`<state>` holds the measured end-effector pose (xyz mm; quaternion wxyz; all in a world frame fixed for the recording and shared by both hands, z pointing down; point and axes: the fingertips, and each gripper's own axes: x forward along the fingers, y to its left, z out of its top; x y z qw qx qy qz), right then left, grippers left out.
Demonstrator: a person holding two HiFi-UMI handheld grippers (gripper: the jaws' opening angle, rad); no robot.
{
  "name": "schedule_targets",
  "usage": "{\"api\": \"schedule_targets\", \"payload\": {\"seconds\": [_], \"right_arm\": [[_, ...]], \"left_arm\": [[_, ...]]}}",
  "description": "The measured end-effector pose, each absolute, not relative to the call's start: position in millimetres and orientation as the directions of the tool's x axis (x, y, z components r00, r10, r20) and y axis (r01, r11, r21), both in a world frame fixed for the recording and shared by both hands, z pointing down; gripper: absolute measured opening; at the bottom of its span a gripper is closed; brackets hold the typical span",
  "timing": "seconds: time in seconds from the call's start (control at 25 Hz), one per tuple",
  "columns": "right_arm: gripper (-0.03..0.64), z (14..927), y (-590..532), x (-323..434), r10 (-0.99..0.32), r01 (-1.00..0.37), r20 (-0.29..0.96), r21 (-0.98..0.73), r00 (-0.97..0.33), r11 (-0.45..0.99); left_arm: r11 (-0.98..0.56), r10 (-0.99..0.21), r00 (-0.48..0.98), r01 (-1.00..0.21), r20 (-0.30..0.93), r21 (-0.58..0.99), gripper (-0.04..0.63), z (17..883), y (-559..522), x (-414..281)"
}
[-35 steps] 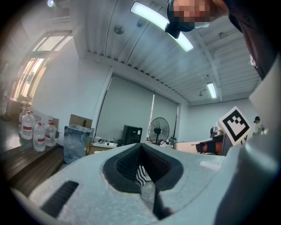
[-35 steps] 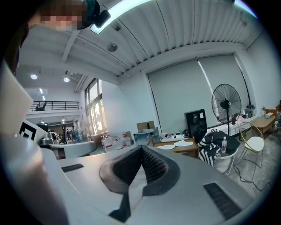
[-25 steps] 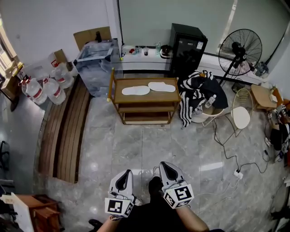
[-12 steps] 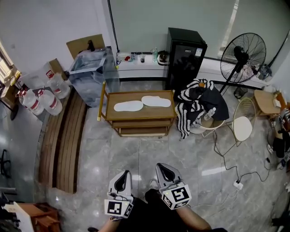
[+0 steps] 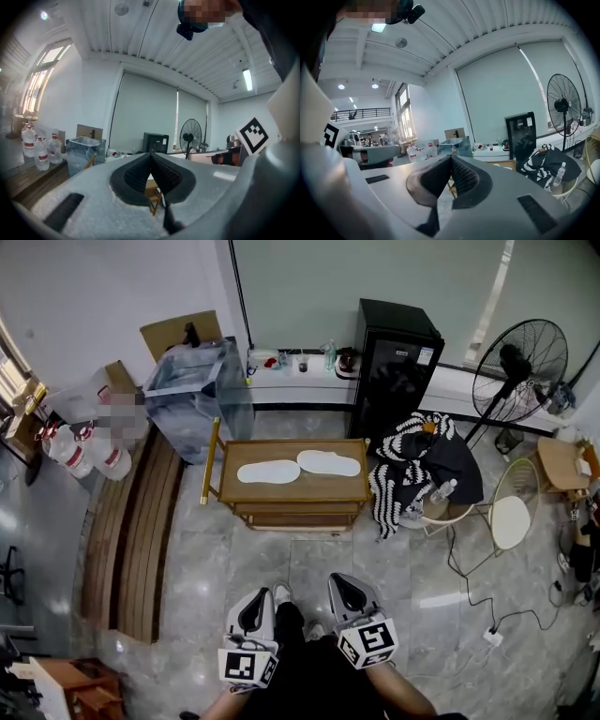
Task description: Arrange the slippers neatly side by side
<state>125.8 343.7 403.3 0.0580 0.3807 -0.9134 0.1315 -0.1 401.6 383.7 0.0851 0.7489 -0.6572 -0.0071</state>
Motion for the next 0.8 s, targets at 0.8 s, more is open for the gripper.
{"api": "schedule_targets", "payload": {"seconds": [0.8], "right_arm": [[0.008,425,124,37,-0.732,-0.783,0.282,-0.166,-0.620,0.600]], "left_arm": [[-0.294,-0.943,0.314,-0.940,0.107,0.174,0.012,394,168,-81]]}}
